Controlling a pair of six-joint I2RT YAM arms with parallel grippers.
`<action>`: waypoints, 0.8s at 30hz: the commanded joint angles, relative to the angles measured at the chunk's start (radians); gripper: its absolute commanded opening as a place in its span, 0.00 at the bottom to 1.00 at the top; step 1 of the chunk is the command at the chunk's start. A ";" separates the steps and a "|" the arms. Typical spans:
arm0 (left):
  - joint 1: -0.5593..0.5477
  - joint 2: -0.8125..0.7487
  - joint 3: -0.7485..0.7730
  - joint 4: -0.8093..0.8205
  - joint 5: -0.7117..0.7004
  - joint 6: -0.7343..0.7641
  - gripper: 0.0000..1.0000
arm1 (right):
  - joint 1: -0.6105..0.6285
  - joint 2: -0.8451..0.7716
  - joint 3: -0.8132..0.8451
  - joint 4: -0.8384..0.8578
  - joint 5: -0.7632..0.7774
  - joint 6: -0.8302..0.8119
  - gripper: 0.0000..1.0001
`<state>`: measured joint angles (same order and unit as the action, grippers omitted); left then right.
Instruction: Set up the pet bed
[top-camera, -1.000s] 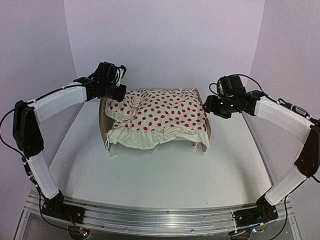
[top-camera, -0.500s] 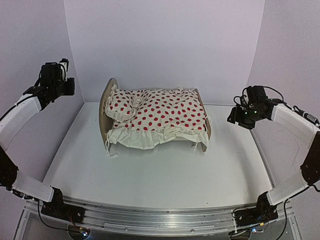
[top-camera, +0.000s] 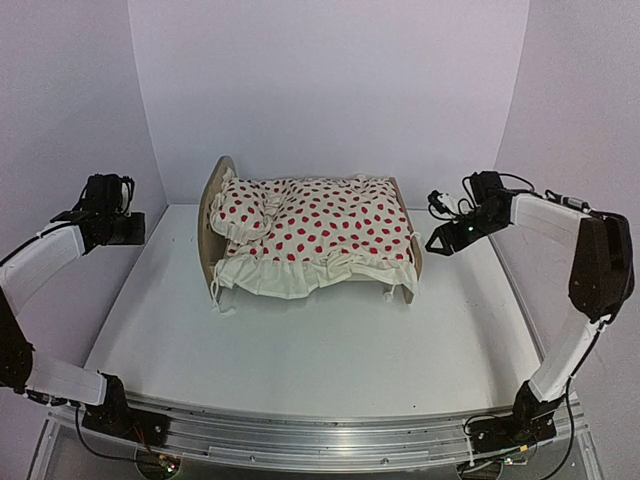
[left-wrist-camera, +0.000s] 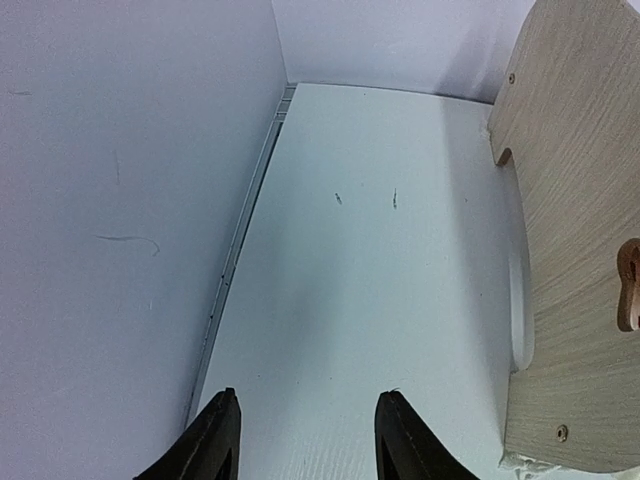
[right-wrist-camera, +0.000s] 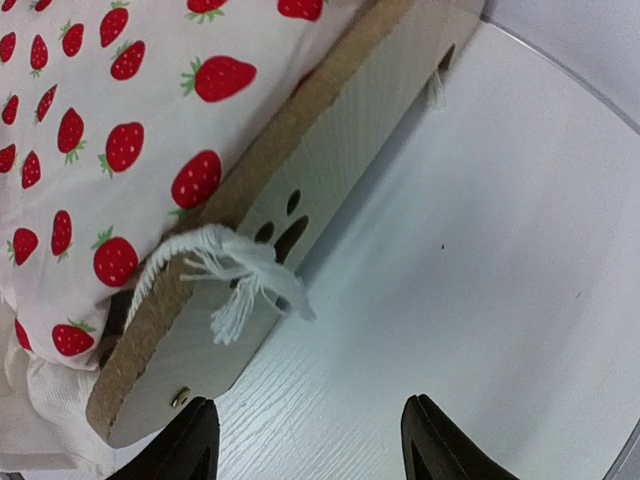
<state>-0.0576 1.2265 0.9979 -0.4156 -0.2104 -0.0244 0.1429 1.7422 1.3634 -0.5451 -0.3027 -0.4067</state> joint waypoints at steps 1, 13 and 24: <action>0.014 0.002 0.052 0.034 0.011 0.018 0.47 | 0.000 0.084 0.101 0.023 -0.103 -0.169 0.60; 0.025 0.013 0.035 0.040 0.018 0.023 0.48 | 0.012 0.178 0.177 0.027 -0.173 -0.163 0.06; 0.025 0.016 0.018 0.051 0.021 0.023 0.48 | 0.043 -0.209 -0.162 0.012 -0.032 -0.110 0.00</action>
<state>-0.0383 1.2415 1.0016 -0.4030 -0.2005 -0.0154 0.1516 1.7580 1.3093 -0.5095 -0.3643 -0.5373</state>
